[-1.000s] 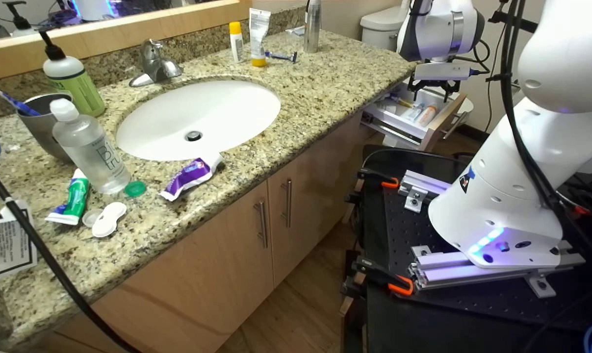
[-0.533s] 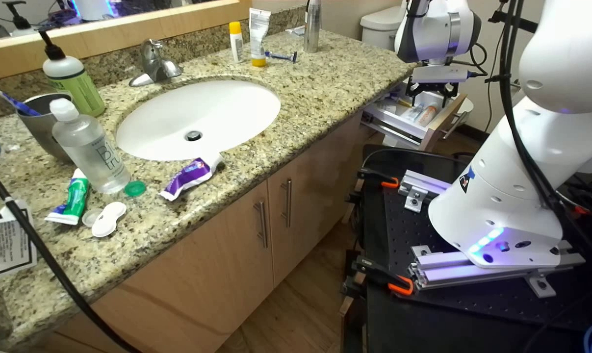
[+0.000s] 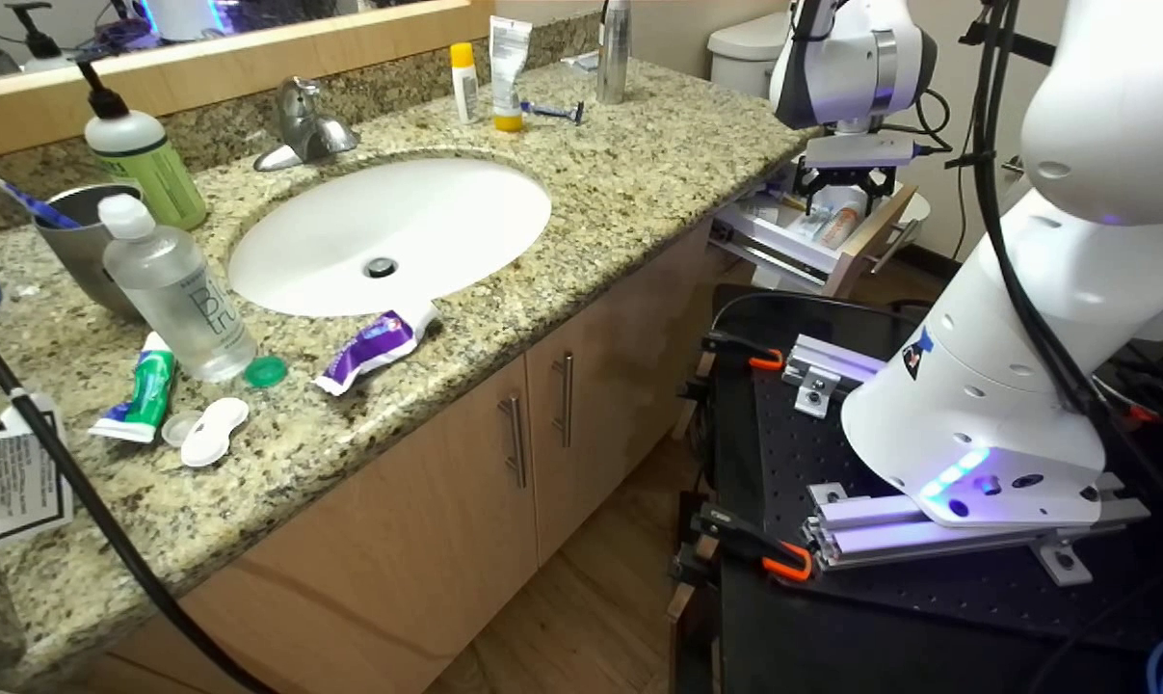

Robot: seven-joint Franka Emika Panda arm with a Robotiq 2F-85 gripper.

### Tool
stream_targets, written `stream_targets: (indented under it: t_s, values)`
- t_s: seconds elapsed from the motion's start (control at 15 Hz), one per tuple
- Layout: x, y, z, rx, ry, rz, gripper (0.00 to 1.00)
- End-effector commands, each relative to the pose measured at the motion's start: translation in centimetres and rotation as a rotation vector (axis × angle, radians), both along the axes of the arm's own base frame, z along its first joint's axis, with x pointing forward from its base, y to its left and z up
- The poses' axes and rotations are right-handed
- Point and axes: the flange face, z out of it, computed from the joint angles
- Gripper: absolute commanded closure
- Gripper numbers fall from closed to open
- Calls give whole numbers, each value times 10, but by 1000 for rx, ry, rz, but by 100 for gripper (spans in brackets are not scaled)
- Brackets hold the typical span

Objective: Take the white and orange bottle from the drawer and place it on the counter

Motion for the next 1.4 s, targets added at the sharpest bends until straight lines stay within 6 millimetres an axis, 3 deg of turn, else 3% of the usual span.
stream_targets:
  t_s: [0.0,0.2,0.27,0.33,0.4,0.47,0.93,1.07,1.27,1.33]
  values:
    - [-2,3,-23,6,53,-8,0]
    - [0,2,-37,26,91,-20,0]
    - [7,0,-19,9,41,-4,0]
    - [7,-2,-21,6,50,-7,0]
    - [8,-2,-20,7,54,-6,25]
    - [8,-2,-19,1,51,-7,26]
    - [12,-4,-14,6,33,-13,73]
    - [13,-5,-10,19,22,-21,80]
    - [19,-15,21,52,-48,-42,98]
    - [18,-18,33,59,-74,-45,100]
